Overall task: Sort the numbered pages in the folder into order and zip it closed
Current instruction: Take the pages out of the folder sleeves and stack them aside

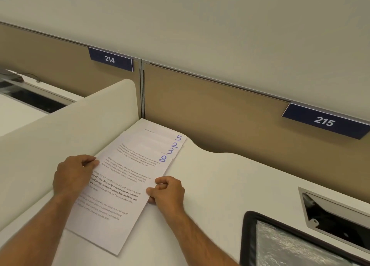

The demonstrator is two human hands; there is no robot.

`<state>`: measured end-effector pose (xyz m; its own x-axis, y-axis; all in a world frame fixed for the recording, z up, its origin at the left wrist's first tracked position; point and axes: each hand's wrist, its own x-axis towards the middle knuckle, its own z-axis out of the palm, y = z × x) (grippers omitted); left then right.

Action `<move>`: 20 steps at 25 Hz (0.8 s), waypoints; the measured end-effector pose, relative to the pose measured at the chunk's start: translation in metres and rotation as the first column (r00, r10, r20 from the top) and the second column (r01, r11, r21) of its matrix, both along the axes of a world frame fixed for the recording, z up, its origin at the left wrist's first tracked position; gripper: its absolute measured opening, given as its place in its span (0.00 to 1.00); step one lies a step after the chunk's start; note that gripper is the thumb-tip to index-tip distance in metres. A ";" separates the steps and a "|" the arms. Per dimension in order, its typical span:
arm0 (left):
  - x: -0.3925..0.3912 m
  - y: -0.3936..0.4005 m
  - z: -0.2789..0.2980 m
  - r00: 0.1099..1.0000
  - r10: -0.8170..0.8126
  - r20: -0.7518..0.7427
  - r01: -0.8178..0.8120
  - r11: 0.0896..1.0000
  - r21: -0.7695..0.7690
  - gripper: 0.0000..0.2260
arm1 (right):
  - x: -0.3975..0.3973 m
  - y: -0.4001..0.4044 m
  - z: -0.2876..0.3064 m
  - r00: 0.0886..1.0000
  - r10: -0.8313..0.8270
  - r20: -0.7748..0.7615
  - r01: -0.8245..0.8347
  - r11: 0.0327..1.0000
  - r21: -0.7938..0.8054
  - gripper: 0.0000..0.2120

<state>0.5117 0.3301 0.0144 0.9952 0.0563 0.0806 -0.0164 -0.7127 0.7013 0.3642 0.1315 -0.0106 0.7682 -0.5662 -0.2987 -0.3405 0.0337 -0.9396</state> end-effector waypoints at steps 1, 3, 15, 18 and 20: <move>0.002 -0.002 -0.002 1.000 -0.002 0.004 0.002 1.000 -0.003 0.09 | 0.001 0.000 -0.002 1.000 0.001 -0.005 -0.001 1.000 -0.015 0.12; 0.006 -0.005 -0.004 1.000 0.000 0.003 0.000 1.000 -0.004 0.09 | 0.005 0.001 -0.006 1.000 0.001 -0.026 -0.003 0.998 -0.068 0.12; 0.020 -0.006 -0.027 0.998 -0.069 -0.009 0.069 0.995 0.066 0.13 | 0.019 0.004 -0.020 0.992 0.005 -0.129 -0.039 0.963 -0.266 0.23; 0.017 -0.006 -0.029 0.995 -0.101 -0.004 0.099 0.972 0.213 0.17 | 0.019 0.005 -0.018 0.990 0.028 -0.138 -0.067 0.957 -0.281 0.25; 0.012 -0.007 -0.027 0.994 -0.106 0.001 0.100 0.940 0.327 0.21 | 0.015 0.005 -0.014 0.993 0.035 -0.114 -0.063 0.967 -0.246 0.23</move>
<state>0.5233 0.3229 -0.0122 0.9924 -0.0787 0.0951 -0.1122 -0.8958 0.4300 0.3792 0.1362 -0.0247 0.7678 -0.5957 -0.2359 -0.4360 -0.2159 -0.8737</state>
